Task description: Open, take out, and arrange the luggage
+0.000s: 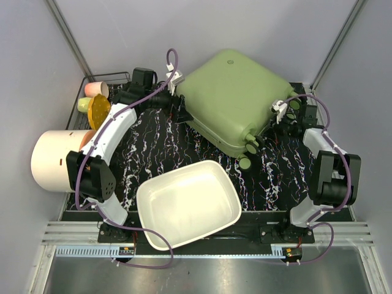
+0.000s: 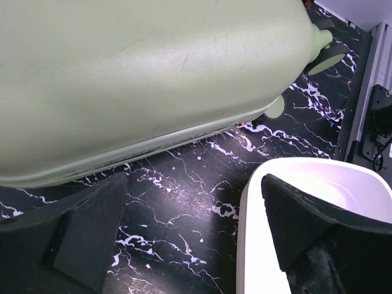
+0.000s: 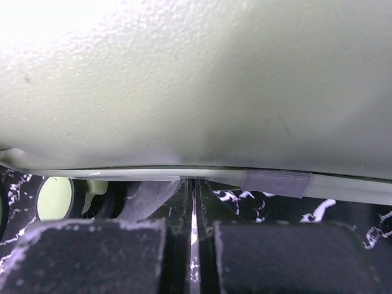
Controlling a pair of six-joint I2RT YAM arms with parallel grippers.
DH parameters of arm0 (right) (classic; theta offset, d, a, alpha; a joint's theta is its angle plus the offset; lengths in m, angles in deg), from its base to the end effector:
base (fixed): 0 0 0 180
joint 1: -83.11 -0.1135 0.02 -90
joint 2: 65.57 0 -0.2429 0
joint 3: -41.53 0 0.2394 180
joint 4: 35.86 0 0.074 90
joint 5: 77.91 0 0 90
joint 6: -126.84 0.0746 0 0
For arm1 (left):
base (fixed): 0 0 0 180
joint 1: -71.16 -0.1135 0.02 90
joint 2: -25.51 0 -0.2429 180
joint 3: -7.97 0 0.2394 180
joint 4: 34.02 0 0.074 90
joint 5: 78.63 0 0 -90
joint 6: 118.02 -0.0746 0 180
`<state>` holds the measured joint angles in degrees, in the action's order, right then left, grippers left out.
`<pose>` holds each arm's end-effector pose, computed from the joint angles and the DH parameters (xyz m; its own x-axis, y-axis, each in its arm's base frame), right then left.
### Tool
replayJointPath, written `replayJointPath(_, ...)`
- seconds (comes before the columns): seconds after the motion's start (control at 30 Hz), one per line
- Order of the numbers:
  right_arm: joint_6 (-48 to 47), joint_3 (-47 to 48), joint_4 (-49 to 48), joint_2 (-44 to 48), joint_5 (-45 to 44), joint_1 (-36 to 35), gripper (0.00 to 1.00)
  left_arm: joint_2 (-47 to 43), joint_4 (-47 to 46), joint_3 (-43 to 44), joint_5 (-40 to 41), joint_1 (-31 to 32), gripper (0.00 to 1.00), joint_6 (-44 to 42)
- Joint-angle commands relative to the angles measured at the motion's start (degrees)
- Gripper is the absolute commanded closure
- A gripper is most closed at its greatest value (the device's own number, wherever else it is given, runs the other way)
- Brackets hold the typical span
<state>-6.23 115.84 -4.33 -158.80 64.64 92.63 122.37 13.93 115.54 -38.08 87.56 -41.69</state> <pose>0.3413 0.0028 0.1864 -0.2837 -0.3735 -0.8832 -0.8100 0.5863 0.0123 0.3502 -0.1622 0.3250 -0.3836 0.2730 -0.8822 0.8794 0.3997 -0.2587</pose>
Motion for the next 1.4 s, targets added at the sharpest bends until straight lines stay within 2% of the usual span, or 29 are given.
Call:
replayJointPath(0.0,12.5,-0.5,-13.0,-0.5,0.1,-9.2,1.00,-2.1,0.0,3.4,-0.7,1.2,0.05,-4.6)
replayJointPath(0.13,15.5,-0.3,-14.2,0.2,-3.7,-11.3,1.00,-2.7,0.8,3.1,0.6,1.3,0.05,-5.7)
replayJointPath(0.27,7.7,-2.3,-10.3,3.0,-13.1,-10.0,1.00,-3.3,1.6,1.7,0.8,1.3,0.06,-7.8)
replayJointPath(0.43,4.1,-2.8,-15.5,1.5,-19.4,-5.0,1.00,-2.9,3.0,1.7,-1.1,2.4,0.07,-11.0)
replayJointPath(0.53,5.2,-2.2,-19.1,0.2,-17.8,-4.0,1.00,-3.0,10.2,3.4,-0.6,6.4,0.07,-23.4)
replayJointPath(0.57,5.4,-2.5,-19.7,0.1,-16.7,-4.0,1.00,-3.2,12.3,4.0,-0.3,7.8,0.07,-31.5)
replayJointPath(0.63,6.1,-3.4,-21.2,0.3,-14.1,-4.1,1.00,-3.4,17.3,4.2,4.1,12.8,0.07,-38.4)
replayJointPath(0.67,6.2,-4.5,-23.0,0.4,-13.7,-4.2,1.00,-3.4,18.6,4.0,5.7,14.6,0.07,-44.7)
replayJointPath(0.77,5.6,-5.8,-24.5,0.2,-13.4,-4.2,1.00,-3.0,19.4,2.6,11.9,21.2,0.06,-51.6)
replayJointPath(0.87,2.4,-6.5,-22.7,0.4,-11.3,-4.2,0.98,-1.2,19.4,3.9,14.3,25.3,0.06,-53.4)
replayJointPath(0.97,-0.5,-7.1,-20.8,1.1,-8.8,-4.2,0.83,0.3,18.8,5.8,13.9,25.9,0.06,-51.9)
replayJointPath(1.13,-2.9,-5.6,-17.4,0.2,-8.8,-4.9,0.75,-0.3,15.6,4.5,14.4,25.9,0.06,-50.4)
replayJointPath(1.17,-3.8,-4.8,-17.4,-0.4,-8.9,-4.9,0.70,-0.4,15.2,3.7,14.2,25.9,0.06,-50.2)
replayJointPath(1.37,-5.8,-4.2,-13.2,-0.9,-9.8,-5.4,0.67,-0.6,13.9,3.7,13.7,25.9,0.05,-49.3)
